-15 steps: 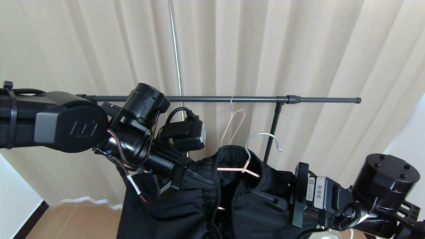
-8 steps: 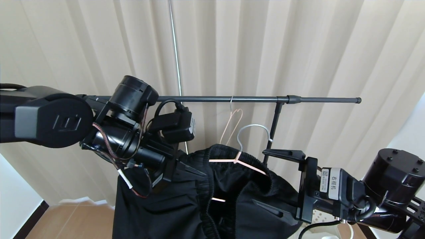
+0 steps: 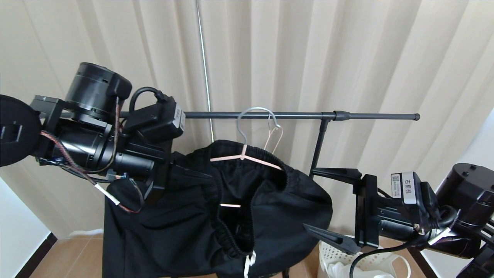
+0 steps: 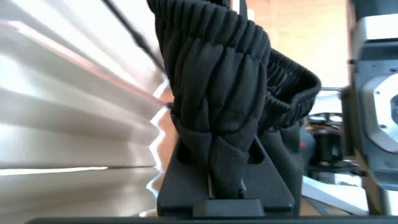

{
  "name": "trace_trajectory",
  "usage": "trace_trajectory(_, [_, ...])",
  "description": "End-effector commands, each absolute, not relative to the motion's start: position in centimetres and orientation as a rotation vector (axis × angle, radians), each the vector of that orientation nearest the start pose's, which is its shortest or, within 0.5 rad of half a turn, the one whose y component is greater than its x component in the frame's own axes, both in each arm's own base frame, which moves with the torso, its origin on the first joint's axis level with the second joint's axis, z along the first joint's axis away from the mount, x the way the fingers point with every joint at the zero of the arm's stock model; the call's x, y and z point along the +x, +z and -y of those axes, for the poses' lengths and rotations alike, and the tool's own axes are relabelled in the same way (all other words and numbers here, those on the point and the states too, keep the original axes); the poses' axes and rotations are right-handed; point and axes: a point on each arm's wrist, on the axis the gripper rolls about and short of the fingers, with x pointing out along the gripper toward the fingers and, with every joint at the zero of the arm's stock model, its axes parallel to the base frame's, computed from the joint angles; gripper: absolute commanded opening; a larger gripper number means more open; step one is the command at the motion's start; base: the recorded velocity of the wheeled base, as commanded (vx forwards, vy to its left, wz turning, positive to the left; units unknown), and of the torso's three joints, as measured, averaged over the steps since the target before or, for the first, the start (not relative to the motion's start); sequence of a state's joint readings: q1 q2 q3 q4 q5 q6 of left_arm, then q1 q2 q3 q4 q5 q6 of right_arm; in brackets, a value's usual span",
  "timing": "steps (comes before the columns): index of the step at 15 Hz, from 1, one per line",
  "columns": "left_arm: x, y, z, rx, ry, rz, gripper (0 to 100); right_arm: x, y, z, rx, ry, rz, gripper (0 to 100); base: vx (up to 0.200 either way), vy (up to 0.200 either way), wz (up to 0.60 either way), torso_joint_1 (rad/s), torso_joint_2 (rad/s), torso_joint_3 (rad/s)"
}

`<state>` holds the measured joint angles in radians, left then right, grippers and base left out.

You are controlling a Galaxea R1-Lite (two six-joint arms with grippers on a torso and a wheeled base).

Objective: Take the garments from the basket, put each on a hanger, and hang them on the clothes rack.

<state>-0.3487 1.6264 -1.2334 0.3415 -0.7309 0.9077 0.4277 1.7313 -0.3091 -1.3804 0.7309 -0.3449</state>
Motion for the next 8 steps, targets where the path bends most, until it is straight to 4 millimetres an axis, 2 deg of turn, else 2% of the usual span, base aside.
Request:
trace_trajectory(1, [24.8, 24.4, 9.4, 0.636, -1.226, -0.202, 0, 22.5, 12.2, -11.2, -0.294, 1.137, 0.12, 100, 0.0, 0.0, 0.0, 0.0, 0.0, 0.0])
trace_trajectory(5, [24.3, 23.9, 8.8, 0.576, -1.157, -0.15, 0, 26.1, 8.8, -10.9, -0.289, 1.086, 0.009, 100, 0.0, 0.0, 0.0, 0.0, 0.0, 0.0])
trace_trajectory(7, [24.1, 23.3, 8.8, 0.552, -1.138, -0.122, 0, 27.8, 7.7, -10.7, -0.291, 1.026, -0.015, 100, 0.0, 0.0, 0.0, 0.0, 0.0, 0.0])
trace_trajectory(8, [24.0, 23.2, 8.8, 0.552, -1.135, -0.114, 0, 28.0, 7.6, -10.8, -0.291, 1.019, -0.019, 100, 0.0, 0.0, 0.0, 0.0, 0.0, 0.0])
